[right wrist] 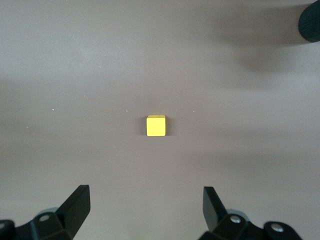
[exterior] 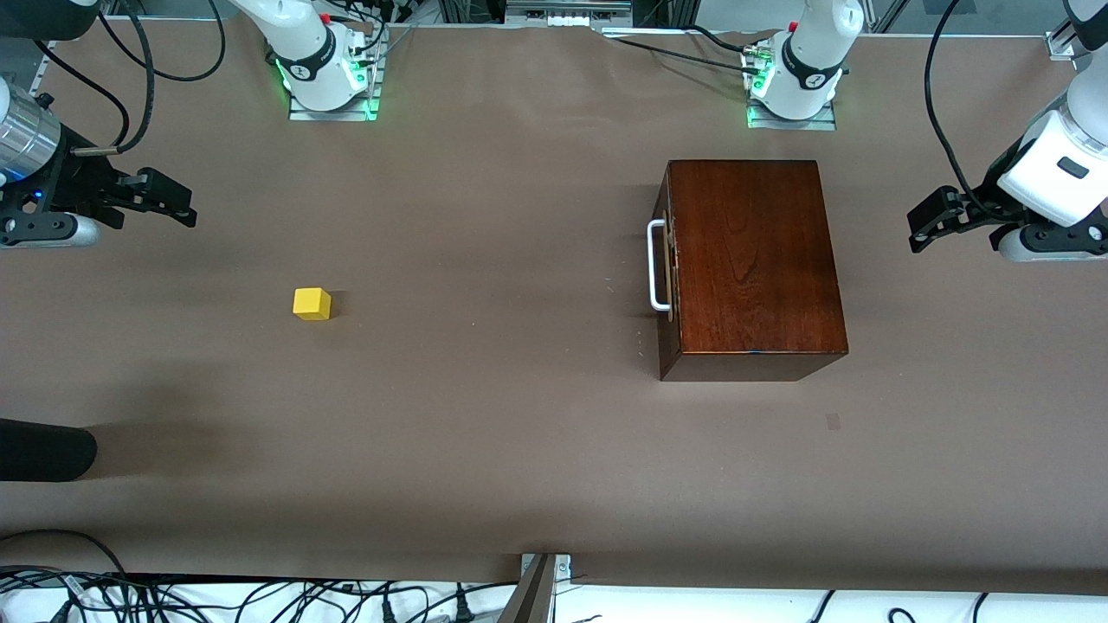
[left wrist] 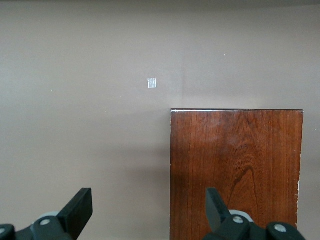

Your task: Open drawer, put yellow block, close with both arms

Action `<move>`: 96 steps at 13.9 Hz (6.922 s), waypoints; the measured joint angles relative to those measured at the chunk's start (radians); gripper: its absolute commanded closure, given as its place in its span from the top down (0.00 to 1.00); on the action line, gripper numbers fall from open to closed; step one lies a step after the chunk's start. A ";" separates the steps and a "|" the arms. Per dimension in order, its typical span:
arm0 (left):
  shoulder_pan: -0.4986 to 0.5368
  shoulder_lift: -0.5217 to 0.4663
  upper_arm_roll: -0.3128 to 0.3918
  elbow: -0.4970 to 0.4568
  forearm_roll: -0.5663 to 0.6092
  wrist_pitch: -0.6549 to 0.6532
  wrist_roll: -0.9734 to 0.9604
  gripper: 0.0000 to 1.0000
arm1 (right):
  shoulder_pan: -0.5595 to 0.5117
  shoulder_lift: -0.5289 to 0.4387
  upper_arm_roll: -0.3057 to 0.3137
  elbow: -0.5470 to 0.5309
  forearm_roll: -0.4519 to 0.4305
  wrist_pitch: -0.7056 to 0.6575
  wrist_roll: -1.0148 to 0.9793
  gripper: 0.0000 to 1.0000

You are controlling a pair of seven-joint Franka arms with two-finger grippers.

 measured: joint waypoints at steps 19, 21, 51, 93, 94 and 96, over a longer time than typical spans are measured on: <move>-0.030 0.044 -0.091 -0.002 -0.007 -0.136 0.002 1.00 | -0.001 0.000 0.000 -0.004 0.000 0.005 0.000 1.00; -0.085 0.087 -0.123 0.000 -0.012 -0.120 -0.029 1.00 | -0.001 0.000 0.000 -0.005 0.000 0.007 0.000 1.00; -0.537 0.508 -0.135 -0.077 0.214 0.222 -0.640 1.00 | -0.002 -0.014 0.000 -0.058 -0.010 0.082 0.000 1.00; -0.719 0.670 -0.105 0.190 0.211 0.271 -0.907 1.00 | -0.007 -0.033 0.011 -0.080 -0.024 0.122 -0.012 1.00; -0.720 0.669 -0.116 0.207 0.190 0.257 -0.908 1.00 | -0.008 -0.025 0.006 -0.102 -0.024 0.152 -0.012 1.00; -0.731 0.666 -0.130 0.242 0.180 0.199 -0.898 1.00 | -0.010 -0.014 0.000 -0.133 -0.024 0.192 -0.012 1.00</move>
